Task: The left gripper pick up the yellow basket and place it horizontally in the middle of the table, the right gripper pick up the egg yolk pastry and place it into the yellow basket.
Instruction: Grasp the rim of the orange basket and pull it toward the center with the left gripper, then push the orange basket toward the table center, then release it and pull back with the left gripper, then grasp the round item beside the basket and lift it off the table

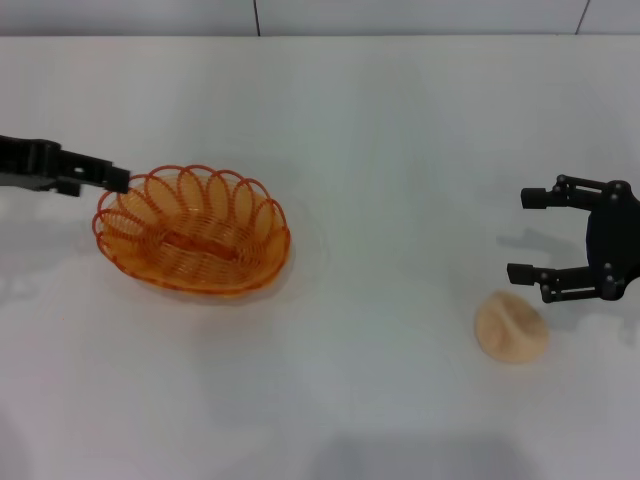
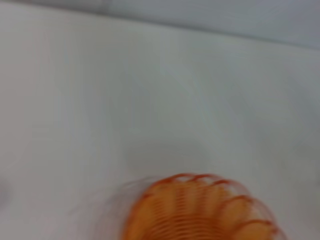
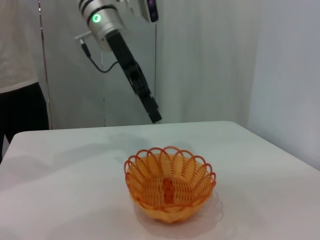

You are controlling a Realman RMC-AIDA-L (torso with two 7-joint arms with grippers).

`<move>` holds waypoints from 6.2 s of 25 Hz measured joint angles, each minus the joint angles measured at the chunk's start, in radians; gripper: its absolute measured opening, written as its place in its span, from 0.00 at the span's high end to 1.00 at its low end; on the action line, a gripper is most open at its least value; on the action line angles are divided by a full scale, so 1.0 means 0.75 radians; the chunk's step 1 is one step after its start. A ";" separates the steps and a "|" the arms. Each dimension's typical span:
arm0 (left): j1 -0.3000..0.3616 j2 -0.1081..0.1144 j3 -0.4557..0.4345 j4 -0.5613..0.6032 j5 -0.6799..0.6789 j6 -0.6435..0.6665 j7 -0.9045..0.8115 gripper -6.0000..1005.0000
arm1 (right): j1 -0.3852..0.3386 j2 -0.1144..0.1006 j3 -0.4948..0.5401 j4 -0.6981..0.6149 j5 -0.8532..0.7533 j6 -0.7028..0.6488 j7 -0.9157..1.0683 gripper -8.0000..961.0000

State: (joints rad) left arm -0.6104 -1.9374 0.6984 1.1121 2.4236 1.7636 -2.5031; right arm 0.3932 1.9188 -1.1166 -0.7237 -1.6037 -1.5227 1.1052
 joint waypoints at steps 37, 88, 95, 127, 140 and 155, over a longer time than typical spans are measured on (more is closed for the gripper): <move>-0.186 -0.082 0.185 -0.391 0.403 -0.494 -0.067 0.46 | 0.000 0.051 -0.003 -0.013 -0.001 0.006 -0.020 0.08; -0.044 -0.199 0.837 -0.127 -0.189 -0.671 -0.672 0.92 | -0.021 0.043 0.002 -0.029 0.009 -0.007 -0.053 0.09; -0.030 -0.200 0.833 -0.144 -0.200 -0.689 -0.675 0.92 | -0.033 0.044 0.021 -0.034 0.008 -0.007 -0.065 0.09; 0.042 -0.186 0.831 -0.130 -0.223 -0.698 -0.600 0.26 | -0.039 0.056 0.035 -0.037 0.009 -0.022 -0.065 0.09; 0.189 -0.183 0.681 0.103 -0.214 -0.550 -0.158 0.13 | -0.052 0.060 0.056 -0.025 0.013 -0.022 -0.035 0.09; 0.396 -0.194 0.659 0.046 -0.596 -0.609 0.809 0.13 | -0.128 0.079 0.119 -0.028 0.011 -0.027 -0.019 0.09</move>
State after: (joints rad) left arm -0.3134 -2.0831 1.1923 1.1466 1.9764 1.3069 -1.8965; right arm 0.2973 1.9780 -1.0275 -0.7444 -1.5952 -1.5433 1.0907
